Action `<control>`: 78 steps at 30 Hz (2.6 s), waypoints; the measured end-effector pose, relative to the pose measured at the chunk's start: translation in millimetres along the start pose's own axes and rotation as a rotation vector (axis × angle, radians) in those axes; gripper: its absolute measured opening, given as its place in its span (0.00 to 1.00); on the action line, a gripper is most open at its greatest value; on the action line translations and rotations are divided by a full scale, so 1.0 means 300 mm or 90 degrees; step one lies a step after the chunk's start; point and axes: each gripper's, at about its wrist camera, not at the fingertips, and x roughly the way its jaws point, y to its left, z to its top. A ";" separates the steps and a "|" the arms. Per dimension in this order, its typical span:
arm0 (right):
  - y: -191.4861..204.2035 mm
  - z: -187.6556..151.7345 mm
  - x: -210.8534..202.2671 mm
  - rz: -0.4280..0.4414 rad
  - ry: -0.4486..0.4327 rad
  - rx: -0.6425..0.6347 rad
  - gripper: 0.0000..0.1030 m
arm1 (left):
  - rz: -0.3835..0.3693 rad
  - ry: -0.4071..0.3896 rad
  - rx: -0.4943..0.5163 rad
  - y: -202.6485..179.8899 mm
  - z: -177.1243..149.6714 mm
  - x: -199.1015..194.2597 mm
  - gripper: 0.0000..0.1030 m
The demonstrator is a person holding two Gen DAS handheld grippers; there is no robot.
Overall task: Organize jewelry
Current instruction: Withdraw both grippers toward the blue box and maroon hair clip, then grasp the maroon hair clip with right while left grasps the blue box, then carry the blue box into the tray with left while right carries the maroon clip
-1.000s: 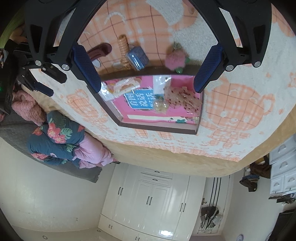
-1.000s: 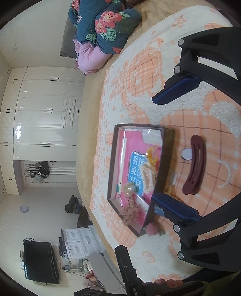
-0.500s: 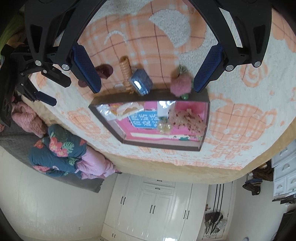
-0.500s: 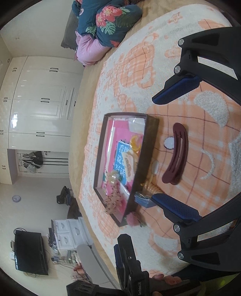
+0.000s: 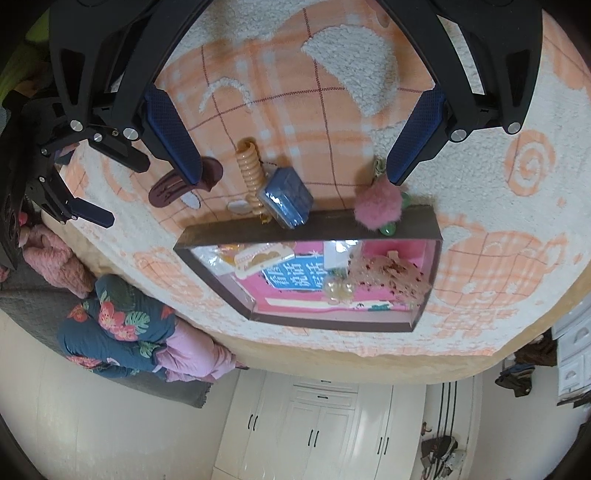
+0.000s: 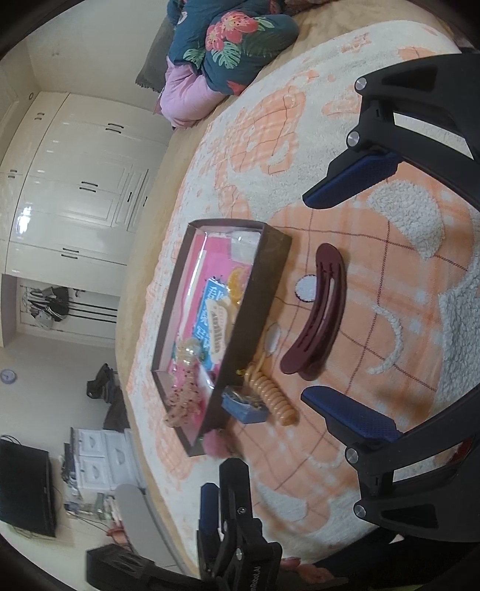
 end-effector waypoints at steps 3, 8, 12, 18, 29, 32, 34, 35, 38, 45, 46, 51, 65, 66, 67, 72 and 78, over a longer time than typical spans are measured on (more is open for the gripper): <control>0.014 -0.014 0.025 -0.005 0.014 -0.019 0.91 | -0.004 0.012 0.002 -0.003 -0.010 0.020 0.89; 0.036 -0.034 0.072 -0.015 0.035 -0.050 0.91 | -0.005 0.025 0.011 -0.012 -0.019 0.052 0.89; 0.061 -0.047 0.109 -0.030 0.045 -0.090 0.91 | -0.005 0.034 0.014 -0.013 -0.019 0.083 0.88; 0.060 -0.047 0.148 -0.032 0.049 -0.101 0.91 | -0.011 0.049 -0.002 -0.005 -0.007 0.140 0.81; 0.056 -0.020 0.213 -0.035 0.052 -0.100 0.90 | -0.019 0.061 -0.023 0.006 0.026 0.218 0.72; 0.059 -0.012 0.225 -0.029 0.050 -0.104 0.79 | -0.023 0.063 -0.027 0.008 0.033 0.227 0.66; 0.067 -0.007 0.227 -0.029 0.046 -0.112 0.71 | -0.026 0.066 -0.029 0.009 0.035 0.236 0.63; 0.072 -0.006 0.228 -0.029 0.044 -0.116 0.65 | -0.026 0.068 -0.027 0.007 0.036 0.240 0.60; 0.085 -0.005 0.230 -0.034 0.039 -0.133 0.39 | -0.032 0.073 -0.035 0.015 0.036 0.247 0.50; 0.049 0.000 0.220 -0.056 0.023 -0.116 0.18 | -0.043 0.077 -0.031 0.014 0.035 0.242 0.33; 0.040 0.001 0.214 -0.059 0.019 -0.109 0.16 | -0.043 0.078 -0.031 0.014 0.034 0.241 0.32; 0.001 0.003 0.175 -0.049 0.001 -0.070 0.14 | -0.046 0.079 -0.035 0.025 0.031 0.225 0.27; 0.000 0.015 0.123 -0.038 -0.024 -0.052 0.11 | -0.041 0.066 -0.026 0.043 0.019 0.154 0.20; 0.000 0.018 0.118 -0.038 -0.027 -0.051 0.11 | -0.042 0.062 -0.025 0.041 0.021 0.148 0.19; -0.001 0.020 0.115 -0.037 -0.029 -0.049 0.11 | -0.043 0.057 -0.024 0.041 0.025 0.139 0.19; -0.004 0.037 0.094 -0.030 -0.038 -0.036 0.11 | -0.048 0.032 -0.025 0.042 0.048 0.106 0.19; 0.007 0.081 0.061 -0.020 -0.061 -0.034 0.11 | -0.051 -0.006 -0.029 0.049 0.089 0.059 0.18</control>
